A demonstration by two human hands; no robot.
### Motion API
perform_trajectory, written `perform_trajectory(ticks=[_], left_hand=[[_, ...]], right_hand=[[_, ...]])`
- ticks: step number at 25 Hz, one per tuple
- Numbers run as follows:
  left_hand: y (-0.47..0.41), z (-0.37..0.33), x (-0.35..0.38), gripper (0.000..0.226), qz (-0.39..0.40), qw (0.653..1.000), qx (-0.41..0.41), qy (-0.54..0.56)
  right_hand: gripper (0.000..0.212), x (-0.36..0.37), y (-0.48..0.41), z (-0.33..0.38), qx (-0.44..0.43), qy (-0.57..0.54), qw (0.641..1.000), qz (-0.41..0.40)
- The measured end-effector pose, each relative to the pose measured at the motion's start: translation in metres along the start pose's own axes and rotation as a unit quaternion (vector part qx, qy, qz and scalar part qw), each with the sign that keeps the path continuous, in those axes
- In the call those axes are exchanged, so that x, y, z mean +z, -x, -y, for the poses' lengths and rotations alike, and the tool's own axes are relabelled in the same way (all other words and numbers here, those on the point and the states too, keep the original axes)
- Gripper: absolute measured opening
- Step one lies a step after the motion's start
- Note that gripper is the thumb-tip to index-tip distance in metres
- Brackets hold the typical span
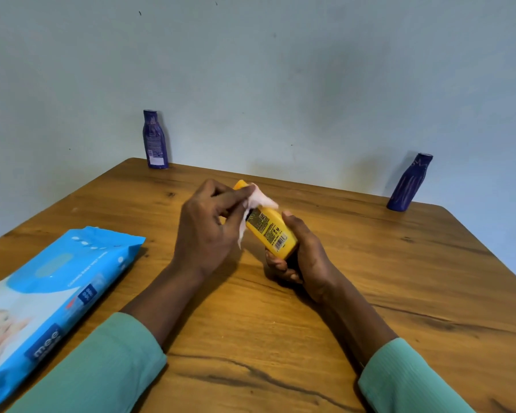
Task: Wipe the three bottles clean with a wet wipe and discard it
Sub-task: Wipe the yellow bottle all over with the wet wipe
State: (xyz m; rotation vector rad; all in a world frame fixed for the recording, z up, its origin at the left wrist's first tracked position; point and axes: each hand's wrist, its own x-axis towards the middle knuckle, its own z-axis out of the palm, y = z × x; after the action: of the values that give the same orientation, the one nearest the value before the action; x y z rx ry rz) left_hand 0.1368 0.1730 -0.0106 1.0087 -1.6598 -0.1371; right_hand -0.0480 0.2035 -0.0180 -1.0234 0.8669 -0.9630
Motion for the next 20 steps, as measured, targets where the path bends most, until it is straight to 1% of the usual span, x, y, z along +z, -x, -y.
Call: perform_trajectory(ticks=[3, 5, 7, 9, 10, 11, 12, 14, 17, 20], left_hand=[[-0.004, 0.008, -0.004, 0.038, -0.049, 0.996, -0.069, 0.004], [-0.001, 0.005, -0.001, 0.038, -0.055, 0.994, -0.089, 0.006], [0.007, -0.005, 0.006, 0.034, -0.024, 0.999, -0.046, -0.013], [0.019, -0.019, 0.018, 0.029, 0.029, 0.999, 0.029, -0.029], [0.024, -0.024, 0.023, 0.027, 0.043, 0.997, 0.055, -0.030], [0.024, -0.026, 0.026, 0.027, 0.044, 0.997, 0.063, -0.024], [0.022, -0.026, 0.026, 0.028, 0.033, 0.998, 0.053, -0.013], [0.014, -0.020, 0.020, 0.029, -0.015, 1.000, -0.002, 0.004], [0.002, -0.002, 0.007, 0.031, -0.076, 0.994, -0.071, -0.010], [-0.001, 0.003, 0.003, 0.036, -0.081, 0.992, -0.091, -0.036]], right_hand=[[0.070, 0.001, 0.004, 0.001, 0.008, 0.008, 1.000, 0.002], [0.068, 0.003, 0.004, 0.000, -0.001, 0.009, 1.000, -0.006], [0.069, 0.004, 0.001, -0.002, -0.025, 0.006, 1.000, -0.017], [0.069, 0.003, -0.002, -0.002, -0.044, -0.004, 0.998, -0.035], [0.068, 0.002, -0.003, -0.001, -0.042, -0.013, 0.998, -0.045], [0.067, 0.001, -0.003, -0.001, -0.037, -0.025, 0.998, -0.049], [0.066, 0.000, -0.002, 0.001, -0.033, -0.034, 0.998, -0.046], [0.066, -0.002, -0.001, 0.002, -0.025, -0.033, 0.999, -0.028], [0.069, -0.002, 0.000, 0.003, -0.008, -0.010, 1.000, -0.020], [0.066, -0.001, 0.002, 0.004, -0.001, -0.003, 1.000, -0.026]])
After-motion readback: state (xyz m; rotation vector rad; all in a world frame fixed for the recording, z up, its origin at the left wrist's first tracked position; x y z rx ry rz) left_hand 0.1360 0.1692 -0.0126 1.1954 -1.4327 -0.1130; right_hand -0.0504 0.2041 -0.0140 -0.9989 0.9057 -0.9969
